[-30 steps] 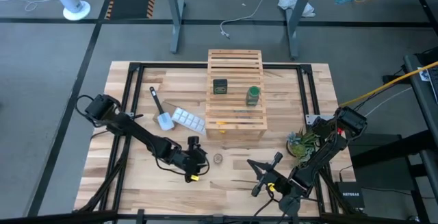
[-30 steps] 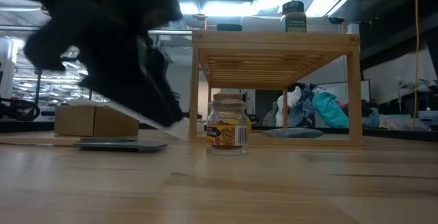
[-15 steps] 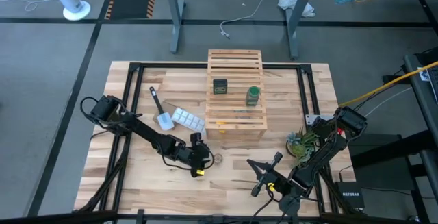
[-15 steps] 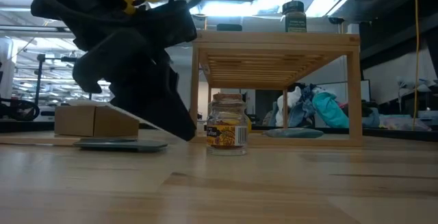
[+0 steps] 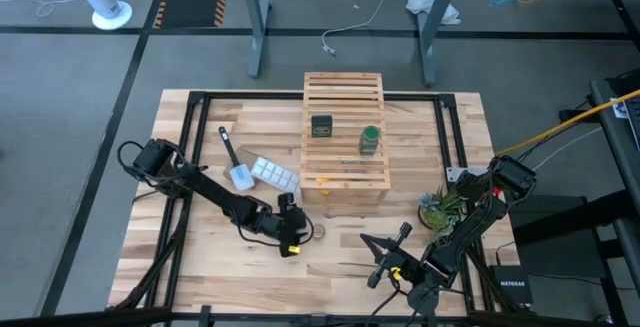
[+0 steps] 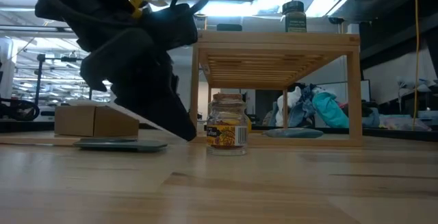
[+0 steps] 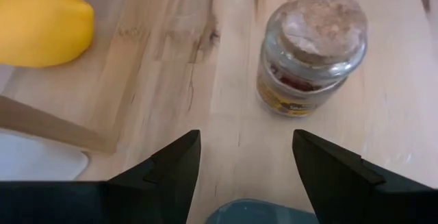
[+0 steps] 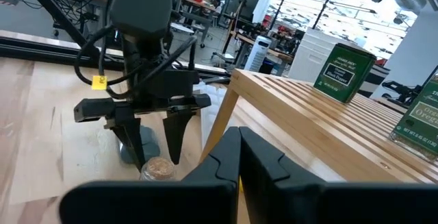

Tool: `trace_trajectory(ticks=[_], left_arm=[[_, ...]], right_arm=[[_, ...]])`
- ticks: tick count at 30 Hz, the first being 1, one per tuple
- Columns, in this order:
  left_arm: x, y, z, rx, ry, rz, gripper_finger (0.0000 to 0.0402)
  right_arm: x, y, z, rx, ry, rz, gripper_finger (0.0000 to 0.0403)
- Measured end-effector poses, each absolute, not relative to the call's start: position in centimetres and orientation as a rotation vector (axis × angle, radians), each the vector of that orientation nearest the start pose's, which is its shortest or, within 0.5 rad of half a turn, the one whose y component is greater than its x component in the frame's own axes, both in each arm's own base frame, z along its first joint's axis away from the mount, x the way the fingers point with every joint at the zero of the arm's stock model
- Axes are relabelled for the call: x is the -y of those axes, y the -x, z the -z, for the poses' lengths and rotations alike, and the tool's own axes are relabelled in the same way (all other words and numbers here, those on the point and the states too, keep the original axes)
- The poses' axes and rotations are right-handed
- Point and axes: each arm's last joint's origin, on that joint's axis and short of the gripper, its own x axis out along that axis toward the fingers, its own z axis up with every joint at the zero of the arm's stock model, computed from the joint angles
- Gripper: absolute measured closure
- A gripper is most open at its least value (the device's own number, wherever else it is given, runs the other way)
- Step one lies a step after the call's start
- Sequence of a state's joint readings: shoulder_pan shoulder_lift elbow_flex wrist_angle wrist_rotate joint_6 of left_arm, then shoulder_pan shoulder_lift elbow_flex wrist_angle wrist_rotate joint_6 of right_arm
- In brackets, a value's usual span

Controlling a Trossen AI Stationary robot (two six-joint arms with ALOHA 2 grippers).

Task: Shelf spices
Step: Put the brown seasoning bottle on the shelf

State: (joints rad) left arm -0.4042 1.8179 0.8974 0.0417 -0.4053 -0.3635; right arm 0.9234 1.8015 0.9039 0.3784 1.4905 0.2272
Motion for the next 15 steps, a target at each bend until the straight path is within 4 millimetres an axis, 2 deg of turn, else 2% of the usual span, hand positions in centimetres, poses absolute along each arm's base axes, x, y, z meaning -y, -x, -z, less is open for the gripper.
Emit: trace_trajectory(ticks=[15], left_arm=[[12.62, -31.70, -12.72, -0.823, 0.101, -0.096, 0.0176]], right_arm=[[-25.46, -22.87, -17.16, -0.122, 0.270, 0.566, 0.0393]])
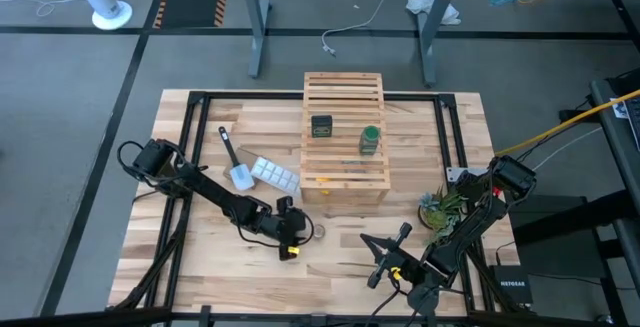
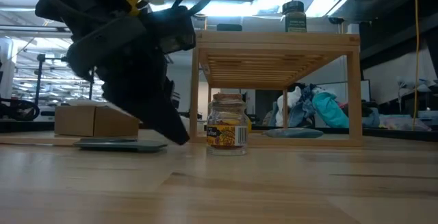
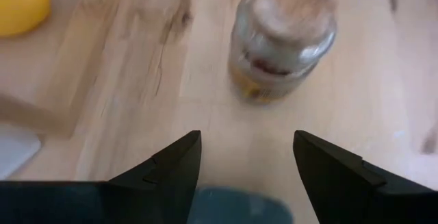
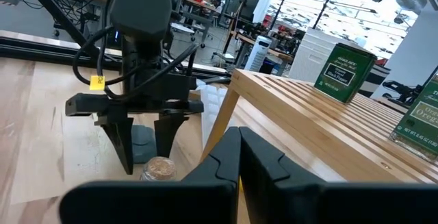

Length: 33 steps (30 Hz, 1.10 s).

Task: Shelf spices
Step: Put the brown seasoning bottle on the shelf

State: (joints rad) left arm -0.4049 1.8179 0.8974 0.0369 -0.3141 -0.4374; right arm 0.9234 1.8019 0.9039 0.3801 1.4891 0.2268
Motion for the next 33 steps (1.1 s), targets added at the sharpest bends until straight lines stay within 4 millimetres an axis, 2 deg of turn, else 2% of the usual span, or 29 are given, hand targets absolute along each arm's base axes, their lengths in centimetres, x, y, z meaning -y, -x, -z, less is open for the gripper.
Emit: trace_trajectory(ticks=[33], left_arm=[[12.5, -33.6, -14.5, -0.595, 0.102, -0.010, 0.0176]], right_arm=[[-25.5, -22.9, -17.1, -0.123, 0.271, 0.566, 0.0393]])
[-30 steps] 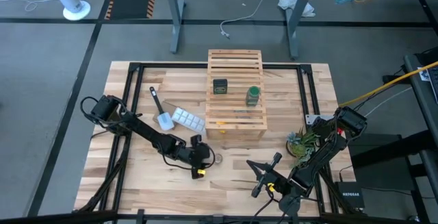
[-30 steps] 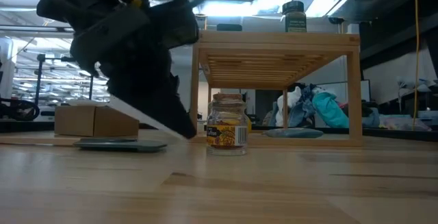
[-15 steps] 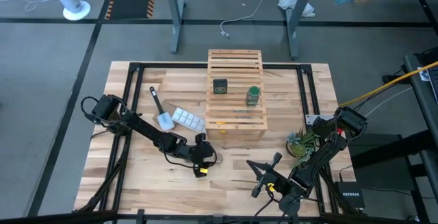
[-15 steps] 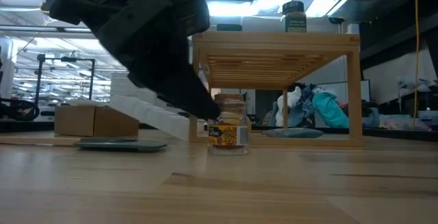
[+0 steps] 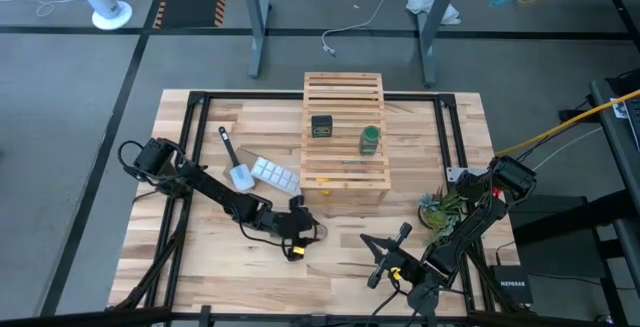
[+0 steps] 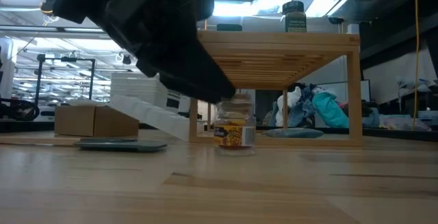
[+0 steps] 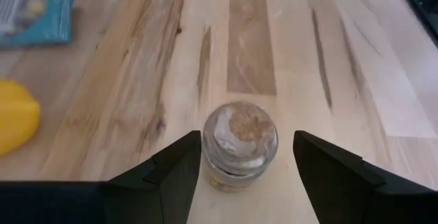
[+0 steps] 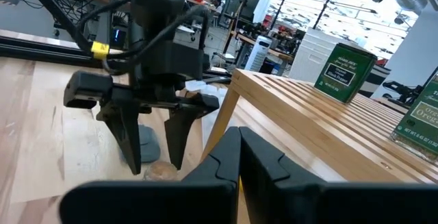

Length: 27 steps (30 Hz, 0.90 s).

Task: Shelf spices
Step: Put the brown seasoning bottle on the shelf

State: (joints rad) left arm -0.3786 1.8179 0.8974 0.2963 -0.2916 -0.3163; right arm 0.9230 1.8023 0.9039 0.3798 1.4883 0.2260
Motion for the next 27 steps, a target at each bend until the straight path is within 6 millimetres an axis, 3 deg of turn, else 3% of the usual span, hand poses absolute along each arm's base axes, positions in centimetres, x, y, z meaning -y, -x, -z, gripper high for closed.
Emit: trace_trajectory(ticks=[7, 17, 27], left_arm=[[12.5, -33.7, -14.3, -0.587, 0.096, -0.006, 0.0176], [12.9, -34.4, -12.2, -0.594, 0.102, 0.039, 0.0176], [12.9, -34.7, -12.7, -0.532, 0.072, 0.054, 0.0176]], right_arm=[[-25.5, -22.9, -17.1, -0.123, 0.271, 0.566, 0.0393], [-25.5, -22.9, -17.2, -0.124, 0.281, 0.566, 0.0393], [-25.5, -22.9, -17.3, -0.125, 0.279, 0.563, 0.0393]])
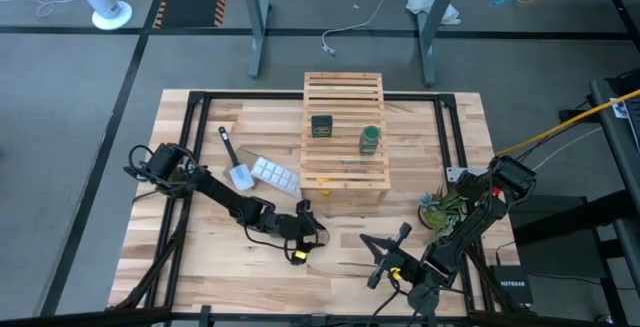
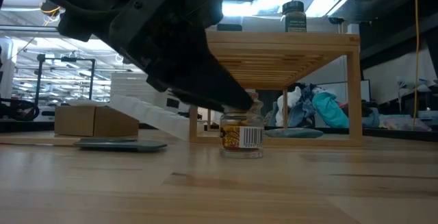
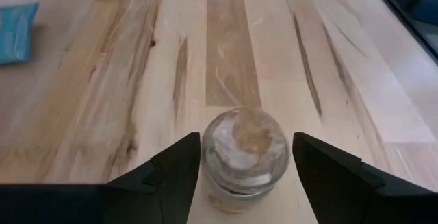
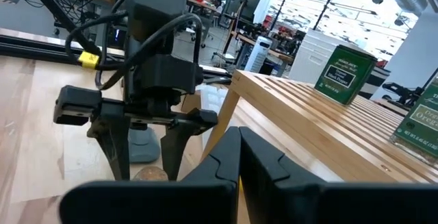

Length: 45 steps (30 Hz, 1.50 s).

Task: Shelf spices
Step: Put the brown seasoning bottle on the shelf

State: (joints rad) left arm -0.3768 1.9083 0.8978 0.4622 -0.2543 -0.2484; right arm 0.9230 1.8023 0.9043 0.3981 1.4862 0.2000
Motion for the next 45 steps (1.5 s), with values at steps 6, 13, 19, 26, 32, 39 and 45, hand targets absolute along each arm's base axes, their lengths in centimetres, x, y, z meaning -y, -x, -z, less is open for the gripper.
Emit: trace_trajectory(ticks=[6, 13, 19, 26, 32, 39, 45], left_arm=[[12.9, -34.6, -12.6, -0.541, 0.083, 0.049, 0.0192], [13.0, -34.7, -12.6, -0.539, 0.085, 0.058, 0.0217], [13.0, -34.7, -12.7, -0.539, 0.086, 0.060, 0.0233], [13.0, -34.7, -12.7, -0.535, 0.088, 0.061, 0.0237], [13.0, -34.9, -13.2, -0.486, 0.108, 0.063, 0.0237], [13.5, -36.1, -15.0, -0.409, 0.093, 0.079, 0.0237], [14.1, -37.8, -17.8, -0.306, 0.035, 0.068, 0.0237]], right_arm=[[-25.5, -22.9, -17.3, -0.126, 0.278, 0.560, 0.0393], [-25.5, -22.9, -17.3, -0.125, 0.277, 0.560, 0.0393], [-25.5, -22.9, -17.3, -0.125, 0.277, 0.560, 0.0393], [-25.5, -22.9, -17.3, -0.125, 0.277, 0.560, 0.0393], [-25.5, -22.9, -17.3, -0.124, 0.275, 0.560, 0.0393], [-26.7, -21.4, -17.8, -0.099, 0.313, 0.574, 0.0393], [-27.8, -19.3, -19.9, -0.065, 0.250, 0.525, 0.0393]])
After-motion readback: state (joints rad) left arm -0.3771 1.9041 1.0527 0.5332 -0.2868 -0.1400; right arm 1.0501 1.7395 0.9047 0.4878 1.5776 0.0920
